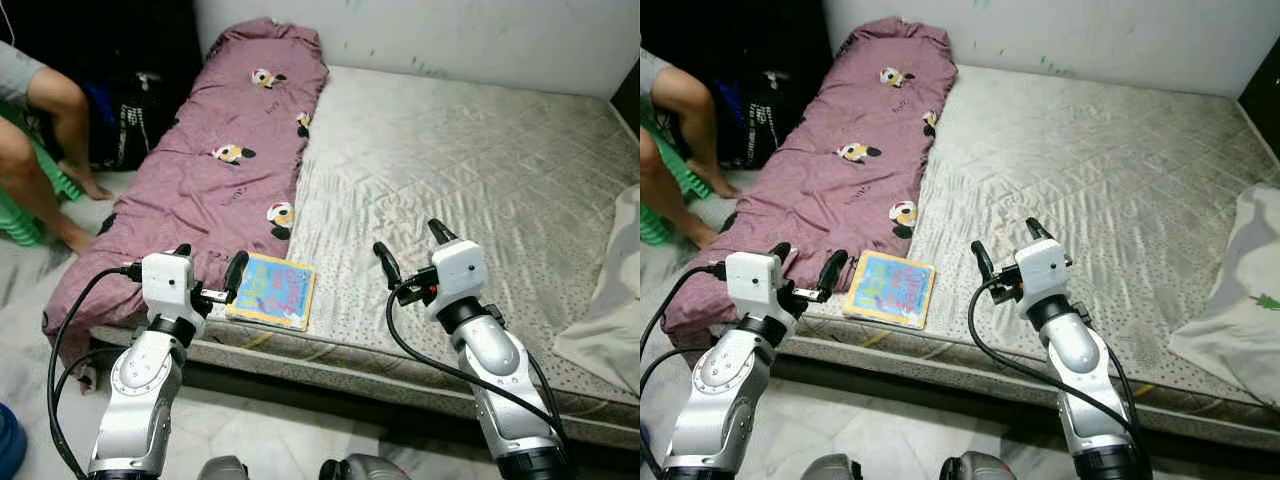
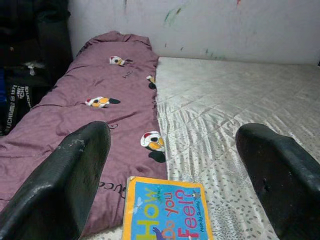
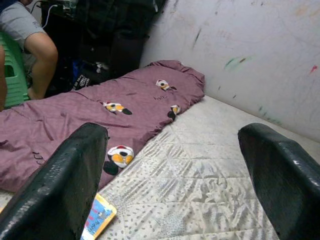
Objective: Clean up the room
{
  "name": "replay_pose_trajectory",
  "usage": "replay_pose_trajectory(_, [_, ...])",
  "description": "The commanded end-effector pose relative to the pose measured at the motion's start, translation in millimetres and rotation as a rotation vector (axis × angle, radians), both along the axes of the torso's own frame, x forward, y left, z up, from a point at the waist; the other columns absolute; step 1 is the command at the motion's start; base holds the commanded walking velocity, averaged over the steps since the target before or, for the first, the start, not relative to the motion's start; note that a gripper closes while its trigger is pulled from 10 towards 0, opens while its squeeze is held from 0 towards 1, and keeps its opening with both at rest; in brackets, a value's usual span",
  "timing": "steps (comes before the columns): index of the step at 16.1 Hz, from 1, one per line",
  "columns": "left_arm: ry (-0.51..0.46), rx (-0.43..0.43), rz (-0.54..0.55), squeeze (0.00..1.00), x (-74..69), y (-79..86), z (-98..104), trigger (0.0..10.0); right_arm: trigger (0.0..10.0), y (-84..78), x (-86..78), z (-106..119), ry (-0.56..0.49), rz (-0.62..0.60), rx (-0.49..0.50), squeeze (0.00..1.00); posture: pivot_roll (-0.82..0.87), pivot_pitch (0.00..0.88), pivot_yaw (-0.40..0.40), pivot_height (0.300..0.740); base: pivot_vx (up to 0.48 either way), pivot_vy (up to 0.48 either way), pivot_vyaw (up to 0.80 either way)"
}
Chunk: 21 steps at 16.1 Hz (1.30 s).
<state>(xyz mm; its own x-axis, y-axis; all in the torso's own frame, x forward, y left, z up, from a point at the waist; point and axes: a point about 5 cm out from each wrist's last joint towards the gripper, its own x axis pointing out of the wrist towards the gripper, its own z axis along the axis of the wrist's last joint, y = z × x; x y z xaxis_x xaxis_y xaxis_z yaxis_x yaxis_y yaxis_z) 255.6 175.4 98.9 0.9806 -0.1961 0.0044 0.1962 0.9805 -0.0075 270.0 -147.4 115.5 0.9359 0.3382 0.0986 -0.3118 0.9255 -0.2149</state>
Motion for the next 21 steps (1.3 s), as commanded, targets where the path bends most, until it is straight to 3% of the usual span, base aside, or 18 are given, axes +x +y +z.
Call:
replay_pose_trajectory(1, [-0.014, 0.006, -0.003, 0.00, -1.5, 3.1, 2.7, 10.0, 10.0, 1.6, -0.5, 1.5, -0.006, 0.007, 0.001, 0.00, -0.03, 0.071, -0.048, 0.740, 0.277, 0.000, 0.00])
replay_pose_trajectory(8, [-0.011, 0.006, -0.007, 0.00, -1.6, 2.3, 2.1, 10.0, 10.0, 1.2, -0.3, 1.4, -0.005, 0.006, 0.003, 0.00, -0.04, 0.074, -0.047, 0.740, 0.280, 0.000, 0.00])
replay_pose_trajectory(14, [0.016, 0.019, 0.026, 0.00, 1.1, 5.4, -0.4, 10.0, 10.0, -0.9, 2.6, -1.7, 0.029, -0.017, 0.033, 0.00, -0.03, 0.073, -0.045, 0.740, 0.000, 0.000, 0.00])
replay_pose_trajectory(18, [0.009, 0.030, 0.010, 0.00, 2.5, 3.9, 0.9, 10.0, 10.0, -1.6, 3.8, -1.0, 0.023, -0.026, 0.033, 0.00, -0.04, 0.072, -0.040, 0.740, 0.000, 0.000, -0.76])
replay_pose_trajectory(21, [0.004, 0.028, 0.005, 0.00, 4.6, 3.0, 2.2, 10.0, 10.0, -2.4, 6.0, 0.5, 0.019, -0.028, 0.026, 0.00, -0.03, 0.076, -0.039, 0.740, 0.000, -0.174, 0.00])
